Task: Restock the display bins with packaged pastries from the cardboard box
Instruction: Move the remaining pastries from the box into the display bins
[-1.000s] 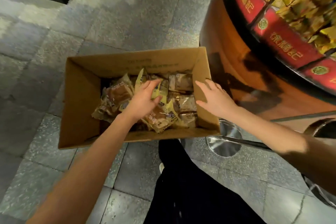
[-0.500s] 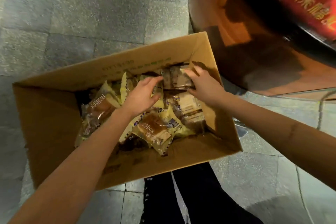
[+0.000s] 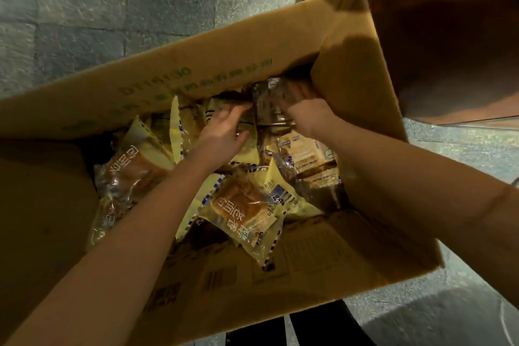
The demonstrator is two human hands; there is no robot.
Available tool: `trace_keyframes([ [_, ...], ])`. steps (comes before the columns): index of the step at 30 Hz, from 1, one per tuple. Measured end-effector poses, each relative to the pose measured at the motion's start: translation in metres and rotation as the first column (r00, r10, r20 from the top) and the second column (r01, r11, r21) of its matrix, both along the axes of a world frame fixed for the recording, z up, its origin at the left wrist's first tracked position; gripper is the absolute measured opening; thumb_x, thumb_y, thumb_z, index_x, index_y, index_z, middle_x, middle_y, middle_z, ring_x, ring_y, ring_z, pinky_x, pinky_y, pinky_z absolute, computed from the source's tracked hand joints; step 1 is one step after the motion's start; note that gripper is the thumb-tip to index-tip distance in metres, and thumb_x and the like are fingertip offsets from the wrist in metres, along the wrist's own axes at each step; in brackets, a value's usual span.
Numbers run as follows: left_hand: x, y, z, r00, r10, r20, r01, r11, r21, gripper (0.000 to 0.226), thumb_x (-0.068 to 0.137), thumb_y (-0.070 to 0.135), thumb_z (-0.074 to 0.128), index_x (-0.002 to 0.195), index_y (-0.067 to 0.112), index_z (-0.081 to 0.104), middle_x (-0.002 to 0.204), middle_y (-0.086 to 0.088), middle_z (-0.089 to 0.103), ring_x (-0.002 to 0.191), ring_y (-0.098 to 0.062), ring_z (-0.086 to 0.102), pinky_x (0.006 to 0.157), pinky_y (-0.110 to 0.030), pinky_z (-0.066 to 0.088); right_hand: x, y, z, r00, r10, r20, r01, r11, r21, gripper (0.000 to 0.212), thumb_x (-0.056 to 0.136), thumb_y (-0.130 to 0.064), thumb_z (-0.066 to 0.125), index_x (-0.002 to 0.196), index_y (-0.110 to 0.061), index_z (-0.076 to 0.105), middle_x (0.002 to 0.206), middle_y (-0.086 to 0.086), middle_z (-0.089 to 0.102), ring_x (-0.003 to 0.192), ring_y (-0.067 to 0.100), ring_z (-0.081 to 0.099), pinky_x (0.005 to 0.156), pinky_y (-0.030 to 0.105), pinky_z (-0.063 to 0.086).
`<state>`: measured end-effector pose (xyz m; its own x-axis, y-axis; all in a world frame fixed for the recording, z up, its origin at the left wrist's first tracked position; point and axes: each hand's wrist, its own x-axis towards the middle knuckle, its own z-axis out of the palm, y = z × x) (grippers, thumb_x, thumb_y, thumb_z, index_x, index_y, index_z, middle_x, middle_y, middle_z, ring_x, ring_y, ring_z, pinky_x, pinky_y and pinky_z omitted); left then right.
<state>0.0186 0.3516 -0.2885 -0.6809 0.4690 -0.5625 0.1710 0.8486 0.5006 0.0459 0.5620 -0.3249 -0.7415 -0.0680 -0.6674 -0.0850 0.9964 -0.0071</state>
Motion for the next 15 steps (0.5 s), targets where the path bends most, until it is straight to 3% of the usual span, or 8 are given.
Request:
trace_keyframes([
  [2,-0.001,-0.001,-0.007,1.000,-0.016,-0.026,0.016,1.000,0.002,0.057,0.100,0.026,0.053,0.151,0.028,0.029,0.154,-0.008,0.032,0.143,-0.027,0.025,0.111,-0.038,0.029,-0.015,0.001,-0.015,0.999,0.038,-0.028,-0.038,0.999,-0.005,0.076,0.093,-0.022,0.057,0.154,-0.035,0.012,0.158,0.016,0.014,0.145,0.037,0.015,0.113,0.049,0.022],
  [4,-0.003,-0.002,-0.015,0.999,-0.022,-0.029,0.023,1.000,0.014,0.057,0.100,0.024,0.053,0.152,0.025,0.029,0.156,-0.008,0.029,0.144,-0.026,0.024,0.112,-0.038,0.028,-0.028,0.001,-0.023,0.999,0.047,-0.012,-0.047,0.999,-0.006,0.086,0.093,-0.029,0.060,0.153,-0.044,0.000,0.161,0.012,0.000,0.148,0.037,0.003,0.118,0.049,0.010],
  [9,-0.011,-0.003,-0.034,0.999,0.034,0.013,-0.035,0.999,0.012,0.057,0.098,0.022,0.054,0.149,0.027,0.030,0.157,-0.008,0.027,0.146,-0.027,0.022,0.116,-0.044,0.027,-0.032,-0.003,-0.036,0.999,0.031,0.033,-0.032,0.999,0.021,0.098,0.087,-0.033,0.068,0.150,-0.049,-0.005,0.160,0.011,0.000,0.146,0.038,0.005,0.117,0.054,0.008],
  [12,-0.012,-0.003,-0.037,0.994,0.109,0.014,-0.110,0.994,0.022,0.055,0.098,0.020,0.054,0.148,0.028,0.032,0.158,-0.006,0.026,0.144,-0.026,0.025,0.114,-0.038,0.027,-0.026,-0.005,-0.045,0.998,0.062,-0.022,-0.061,0.997,0.043,0.086,0.089,-0.032,0.063,0.151,-0.046,0.004,0.159,0.013,0.002,0.144,0.039,0.008,0.117,0.056,0.008],
  [15,-0.013,-0.003,-0.037,0.990,0.139,0.032,-0.140,0.990,0.024,0.057,0.097,0.019,0.055,0.147,0.032,0.032,0.158,-0.003,0.025,0.145,-0.025,0.025,0.115,-0.039,0.025,-0.025,-0.008,-0.041,0.998,0.033,-0.049,-0.033,0.999,0.005,0.081,0.087,-0.049,0.062,0.151,-0.042,0.012,0.157,0.016,0.009,0.141,0.039,0.015,0.116,0.050,0.015],
])
